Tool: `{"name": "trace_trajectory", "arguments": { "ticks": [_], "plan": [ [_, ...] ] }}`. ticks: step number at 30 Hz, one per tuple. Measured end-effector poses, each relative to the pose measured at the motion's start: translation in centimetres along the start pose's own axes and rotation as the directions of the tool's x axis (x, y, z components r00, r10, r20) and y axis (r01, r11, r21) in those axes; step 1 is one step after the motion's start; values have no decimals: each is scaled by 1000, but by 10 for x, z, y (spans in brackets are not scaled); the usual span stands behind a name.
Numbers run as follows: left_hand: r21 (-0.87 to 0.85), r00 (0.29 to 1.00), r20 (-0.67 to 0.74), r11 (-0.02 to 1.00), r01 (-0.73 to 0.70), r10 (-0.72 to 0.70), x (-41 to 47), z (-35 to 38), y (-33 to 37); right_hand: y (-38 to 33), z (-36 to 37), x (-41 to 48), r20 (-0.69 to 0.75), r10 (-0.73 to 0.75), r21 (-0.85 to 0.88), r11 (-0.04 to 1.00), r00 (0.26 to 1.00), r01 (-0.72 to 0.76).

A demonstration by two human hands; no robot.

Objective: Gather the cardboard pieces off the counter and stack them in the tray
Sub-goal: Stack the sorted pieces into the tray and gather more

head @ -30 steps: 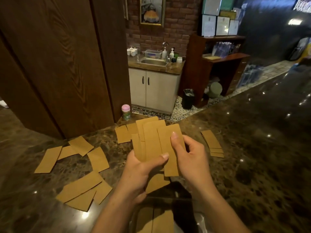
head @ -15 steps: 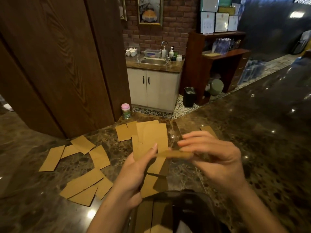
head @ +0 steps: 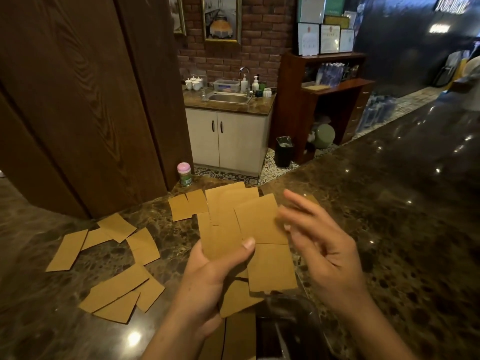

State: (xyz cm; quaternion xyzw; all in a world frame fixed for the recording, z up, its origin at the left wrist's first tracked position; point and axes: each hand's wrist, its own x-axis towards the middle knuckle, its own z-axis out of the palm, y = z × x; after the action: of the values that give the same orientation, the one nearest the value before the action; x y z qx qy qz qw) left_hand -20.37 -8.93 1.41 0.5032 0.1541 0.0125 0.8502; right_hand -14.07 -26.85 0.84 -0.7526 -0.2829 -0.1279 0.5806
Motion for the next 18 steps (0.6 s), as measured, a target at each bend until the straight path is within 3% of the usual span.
{"name": "trace_trajectory", "arguments": {
  "ticks": [2,4,6,12,18],
  "plan": [
    [5,1000,-2,1000,-6,6,1,-1,-1,-10,8,-2,33,248,212,945,968,-250],
    [5,1000,4,1000,4,-4,1,-1,-3,-14,13,0,253,382,289,847,889,-446],
    [0,1000,3,1000,8,-8,0,-2,-3,-18,22,3,348,357,264,850,867,-456],
    [-15,996,-82,999,-35,33,1,-18,-1,-17,27,4,98,410,476,781,907,-405],
    [84,997,-75,996,-18,24,1,-18,0,-13,37,0,204,443,522,706,873,-480]
  ]
}}
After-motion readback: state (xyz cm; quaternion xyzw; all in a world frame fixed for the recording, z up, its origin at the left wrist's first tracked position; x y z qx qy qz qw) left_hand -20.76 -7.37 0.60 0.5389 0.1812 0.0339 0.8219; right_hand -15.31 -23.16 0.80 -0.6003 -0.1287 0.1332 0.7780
